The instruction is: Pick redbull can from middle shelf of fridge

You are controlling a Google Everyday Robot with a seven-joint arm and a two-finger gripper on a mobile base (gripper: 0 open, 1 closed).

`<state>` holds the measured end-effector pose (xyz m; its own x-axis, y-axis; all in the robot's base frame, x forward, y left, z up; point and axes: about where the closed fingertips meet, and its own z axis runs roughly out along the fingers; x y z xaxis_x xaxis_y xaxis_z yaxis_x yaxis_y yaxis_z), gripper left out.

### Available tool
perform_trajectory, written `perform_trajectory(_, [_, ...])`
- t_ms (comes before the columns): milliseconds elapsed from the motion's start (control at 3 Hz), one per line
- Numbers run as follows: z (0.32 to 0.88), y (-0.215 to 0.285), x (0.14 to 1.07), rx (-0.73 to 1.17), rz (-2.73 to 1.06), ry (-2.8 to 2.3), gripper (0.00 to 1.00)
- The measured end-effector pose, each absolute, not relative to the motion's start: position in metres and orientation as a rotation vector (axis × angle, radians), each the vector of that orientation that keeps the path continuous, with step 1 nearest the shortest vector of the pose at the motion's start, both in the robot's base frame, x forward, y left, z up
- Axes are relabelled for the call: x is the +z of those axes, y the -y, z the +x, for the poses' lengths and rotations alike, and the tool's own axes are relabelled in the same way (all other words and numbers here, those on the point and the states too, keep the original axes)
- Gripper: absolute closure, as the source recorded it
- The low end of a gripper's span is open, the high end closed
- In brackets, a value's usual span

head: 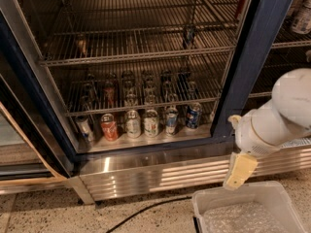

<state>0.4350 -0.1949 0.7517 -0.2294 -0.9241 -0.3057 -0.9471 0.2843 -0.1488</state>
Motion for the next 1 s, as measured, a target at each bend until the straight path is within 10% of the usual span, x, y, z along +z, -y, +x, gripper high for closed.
perform_trajectory(1000, [0.461,0.179,0.743,0.106,-1.6,-2.184,0.0])
